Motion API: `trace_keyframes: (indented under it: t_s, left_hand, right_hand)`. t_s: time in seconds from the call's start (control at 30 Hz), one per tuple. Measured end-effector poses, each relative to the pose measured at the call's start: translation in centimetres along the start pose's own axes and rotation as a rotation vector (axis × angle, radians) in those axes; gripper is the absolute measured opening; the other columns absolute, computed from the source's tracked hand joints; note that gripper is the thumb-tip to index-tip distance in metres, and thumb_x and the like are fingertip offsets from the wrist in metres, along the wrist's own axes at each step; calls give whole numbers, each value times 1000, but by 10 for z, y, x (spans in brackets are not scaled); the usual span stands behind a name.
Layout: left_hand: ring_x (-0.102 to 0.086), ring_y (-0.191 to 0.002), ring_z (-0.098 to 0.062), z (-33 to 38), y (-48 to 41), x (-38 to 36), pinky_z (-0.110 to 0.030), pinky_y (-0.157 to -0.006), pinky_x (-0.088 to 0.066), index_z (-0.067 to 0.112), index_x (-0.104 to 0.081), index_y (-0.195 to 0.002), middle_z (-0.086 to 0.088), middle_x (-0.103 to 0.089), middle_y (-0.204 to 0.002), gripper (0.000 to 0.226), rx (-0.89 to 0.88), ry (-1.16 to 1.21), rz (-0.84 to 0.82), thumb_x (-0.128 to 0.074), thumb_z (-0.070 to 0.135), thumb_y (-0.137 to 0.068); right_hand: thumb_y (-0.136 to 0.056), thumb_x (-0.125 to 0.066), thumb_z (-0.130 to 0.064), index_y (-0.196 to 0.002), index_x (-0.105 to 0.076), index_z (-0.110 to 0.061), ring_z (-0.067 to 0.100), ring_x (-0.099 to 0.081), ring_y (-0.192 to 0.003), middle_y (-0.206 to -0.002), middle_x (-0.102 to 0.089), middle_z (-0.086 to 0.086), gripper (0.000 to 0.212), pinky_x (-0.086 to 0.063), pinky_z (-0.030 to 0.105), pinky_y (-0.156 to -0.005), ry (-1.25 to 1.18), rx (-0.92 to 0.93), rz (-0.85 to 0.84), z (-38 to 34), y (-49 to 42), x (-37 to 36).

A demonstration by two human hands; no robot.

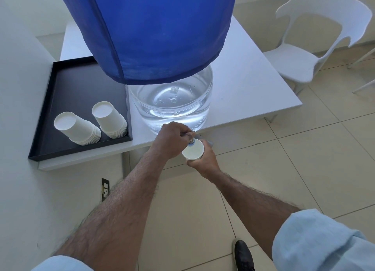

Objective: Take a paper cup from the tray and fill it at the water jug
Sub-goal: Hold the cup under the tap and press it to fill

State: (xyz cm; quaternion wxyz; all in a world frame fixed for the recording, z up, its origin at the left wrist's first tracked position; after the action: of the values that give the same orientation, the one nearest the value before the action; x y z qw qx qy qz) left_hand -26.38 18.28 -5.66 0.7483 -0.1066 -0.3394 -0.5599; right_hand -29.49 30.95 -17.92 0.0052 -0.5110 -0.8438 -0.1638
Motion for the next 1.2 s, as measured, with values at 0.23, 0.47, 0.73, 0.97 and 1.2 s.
trace_keyframes:
  t_s: [0.23, 0.47, 0.73, 0.97, 1.2]
  left_hand:
    - [-51, -49, 13, -1, -1, 0, -2, -46, -35, 22, -78, -81, 20, -57, -52, 15, 11, 18, 11, -66, 25, -90]
    - [-52, -52, 16, -3, -1, -1, -1, -49, -35, 20, -79, -84, 18, -60, -61, 14, 12, 27, 9, -66, 26, -90]
    - [-52, -52, 15, -4, -2, -1, -5, -47, -37, 24, -78, -83, 19, -61, -63, 14, 22, 13, -1, -66, 29, -90]
    - [-55, -59, 7, -5, -2, -1, -13, -55, -37, 26, -78, -87, 18, -66, -72, 13, 45, 18, -2, -66, 31, -90]
    - [-56, -59, 6, -5, -2, -2, -16, -55, -37, 27, -78, -84, 17, -68, -74, 14, 53, 29, 1, -66, 31, -89]
  right_hand:
    - [-60, -79, 4, -117, -56, -23, 9, -60, -89, -95, -57, -16, 68, -54, 25, -73, 11, 12, 6, -5, 1, 4]
    - [-60, -79, 3, -113, -56, -29, 4, -59, -86, -93, -57, -15, 66, -53, 18, -69, 12, 21, -1, -8, 2, 4]
    - [-59, -78, 5, -112, -57, -26, 1, -58, -82, -91, -56, -15, 65, -51, 16, -67, 25, 25, 3, -9, 2, 5]
    - [-60, -79, 4, -112, -56, -27, 9, -59, -88, -93, -60, -13, 65, -54, 29, -73, 23, 21, -9, -7, 2, 5]
    - [-59, -79, -2, -109, -56, -31, 8, -60, -85, -92, -61, -14, 62, -52, 20, -67, 28, 24, -16, -6, 2, 4]
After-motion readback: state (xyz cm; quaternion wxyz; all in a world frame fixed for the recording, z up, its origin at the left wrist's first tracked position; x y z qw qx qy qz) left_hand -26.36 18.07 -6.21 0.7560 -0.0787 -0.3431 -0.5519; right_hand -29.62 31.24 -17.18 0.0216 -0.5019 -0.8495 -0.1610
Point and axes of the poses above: each hand's wrist, its own y-axis away from the middle knuckle, its own x-axis out of the back of the hand, z = x × y, the point moved 7 cm from there along -y, towards the middle knuckle
